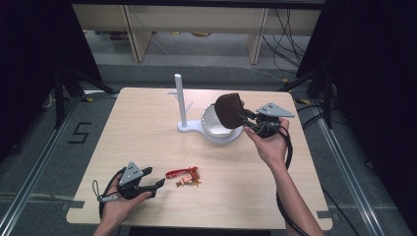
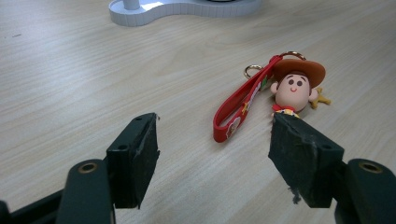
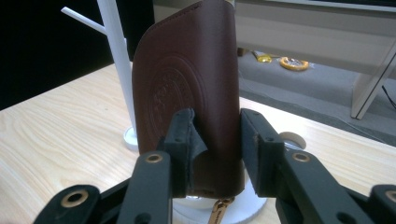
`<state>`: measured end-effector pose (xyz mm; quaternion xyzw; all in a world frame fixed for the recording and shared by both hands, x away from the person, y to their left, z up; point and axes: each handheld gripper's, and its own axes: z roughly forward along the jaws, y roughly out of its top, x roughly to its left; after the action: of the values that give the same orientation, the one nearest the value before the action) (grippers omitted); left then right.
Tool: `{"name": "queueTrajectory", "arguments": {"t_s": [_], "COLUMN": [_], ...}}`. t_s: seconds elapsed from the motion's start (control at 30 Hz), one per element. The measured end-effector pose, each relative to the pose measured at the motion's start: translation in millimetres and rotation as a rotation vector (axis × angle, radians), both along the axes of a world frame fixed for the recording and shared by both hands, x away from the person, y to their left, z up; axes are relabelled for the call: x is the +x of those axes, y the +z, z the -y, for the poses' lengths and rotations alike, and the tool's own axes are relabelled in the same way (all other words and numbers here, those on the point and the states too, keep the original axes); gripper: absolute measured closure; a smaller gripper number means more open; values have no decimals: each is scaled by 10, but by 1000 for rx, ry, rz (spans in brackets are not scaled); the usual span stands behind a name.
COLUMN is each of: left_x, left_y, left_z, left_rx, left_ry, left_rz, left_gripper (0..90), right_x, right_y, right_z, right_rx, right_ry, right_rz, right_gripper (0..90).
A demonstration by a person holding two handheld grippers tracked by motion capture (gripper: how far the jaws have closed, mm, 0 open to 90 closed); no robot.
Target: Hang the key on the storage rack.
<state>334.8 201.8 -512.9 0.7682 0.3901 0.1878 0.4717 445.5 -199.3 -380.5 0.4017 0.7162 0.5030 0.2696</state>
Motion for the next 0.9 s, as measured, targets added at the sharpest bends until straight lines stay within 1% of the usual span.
{"name": "queueTrajectory", "arguments": {"t_s": [0.1,0.13,0.17,0.2,0.23,0.27,0.4,0.5,0.53,0.57,0.6,0.67,0.73,0.77,0.8,0.83,0.87,0.9], "left_x": [0,0,-1,2,2,1,2,3,0,1,0,0,-1,0,0,-1,5,5], "left_y": [-2,-2,-1,-2,-2,-2,-4,-3,1,-1,-2,-3,-6,-5,-6,-6,-13,-16], "left_z": [1,1,0,-2,-2,-5,-5,-2,-1,0,3,4,9,4,5,5,5,6], "left_rx": [0,0,0,-6,-6,-7,-6,-5,2,1,1,1,-5,2,2,5,-3,-3], "left_ry": [0,0,-1,-5,-5,-1,-1,-5,-1,-2,-2,-2,-1,-2,-2,0,-6,-5], "left_rz": [-1,-1,0,-1,-1,-1,-1,0,0,0,-2,-3,-4,-4,-4,-7,-7,-5], "left_gripper": [319,319,319,319,319,319,319,319,319,319,319,319,319,319,319,319,319,319], "right_x": [32,50,57,85,85,108,144,173,184,199,214,230,247,262,266,274,275,277], "right_y": [-2,-2,-3,-16,-16,-31,-54,-75,-85,-92,-103,-113,-135,-149,-169,-180,-193,-206], "right_z": [-30,-33,-49,-75,-75,-97,-136,-156,-168,-174,-187,-193,-211,-207,-228,-228,-239,-244], "right_rx": [5,-8,3,1,1,7,-4,-1,-1,-14,-15,-22,-18,-29,-13,-20,-17,-18], "right_ry": [5,9,7,0,0,2,-1,2,2,5,6,10,6,10,15,9,9,5], "right_rz": [1,15,-1,17,17,1,-9,-1,0,2,-11,-2,-12,2,-22,-11,-28,-32], "right_gripper": [667,667,667,667,667,667,667,667,667,667,667,666,666,666,666,666,666,666]}}
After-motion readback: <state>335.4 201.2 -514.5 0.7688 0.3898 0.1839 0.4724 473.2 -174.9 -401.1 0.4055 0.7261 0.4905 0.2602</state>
